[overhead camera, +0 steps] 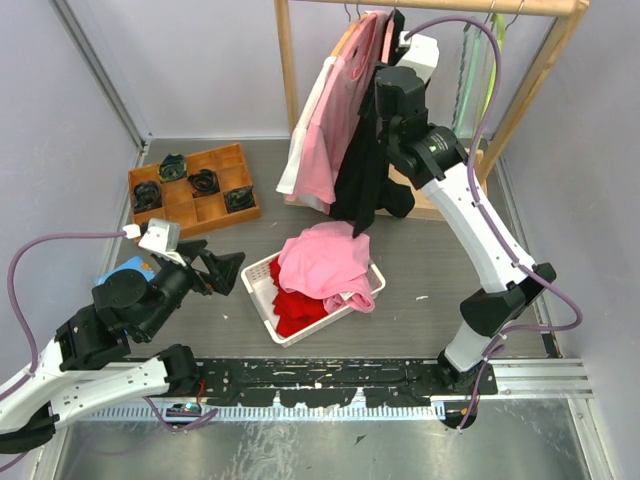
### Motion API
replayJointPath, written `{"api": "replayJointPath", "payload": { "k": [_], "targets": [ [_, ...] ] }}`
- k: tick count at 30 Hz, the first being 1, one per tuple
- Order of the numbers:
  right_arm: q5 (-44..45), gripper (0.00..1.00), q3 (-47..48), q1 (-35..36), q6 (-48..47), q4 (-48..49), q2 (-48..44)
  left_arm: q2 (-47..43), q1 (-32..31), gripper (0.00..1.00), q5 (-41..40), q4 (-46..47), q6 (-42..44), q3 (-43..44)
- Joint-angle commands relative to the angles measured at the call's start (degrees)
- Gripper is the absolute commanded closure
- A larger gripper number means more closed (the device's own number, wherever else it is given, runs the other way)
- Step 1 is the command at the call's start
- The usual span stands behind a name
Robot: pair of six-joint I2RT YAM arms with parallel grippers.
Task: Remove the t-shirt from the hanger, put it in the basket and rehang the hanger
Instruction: Pick up the hanger from the clothesline.
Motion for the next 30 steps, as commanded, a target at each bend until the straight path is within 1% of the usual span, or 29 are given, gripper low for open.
{"api": "replayJointPath", "payload": {
  "k": [1, 3, 9, 15, 24, 30],
  "targets": [
    [0.8, 0.47, 4.9, -0.5, -2.2, 0.3, -0.1, 0.0, -0.1, 0.02, 0.0, 1.1, 0.7, 0.9],
    [1.3, 0.51, 5.6, -0.6, -2.8, 0.1, 0.5, 0.1, -0.1, 0.02, 0.0, 1.2, 0.8, 0.9],
    [2.0, 0.66, 6.8, -1.1, -4.4, 0.1, 1.6, 0.2, -0.1, 0.02, -0.2, 1.6, 1.0, 0.8],
    [2.2, 0.75, 7.8, -1.6, -5.1, -0.5, 2.5, 0.4, -0.2, 0.02, -0.2, 2.1, 1.1, 0.6],
    [3.4, 0.98, 8.8, -1.9, -7.0, -0.6, 3.0, 0.4, -0.1, 0.02, -0.3, 2.1, 1.2, 0.8],
    [3.8, 0.99, 11.1, -1.9, -9.1, -0.6, 2.4, 0.7, -0.2, 0.02, -0.4, 2.3, 1.2, 0.9]
  ]
}}
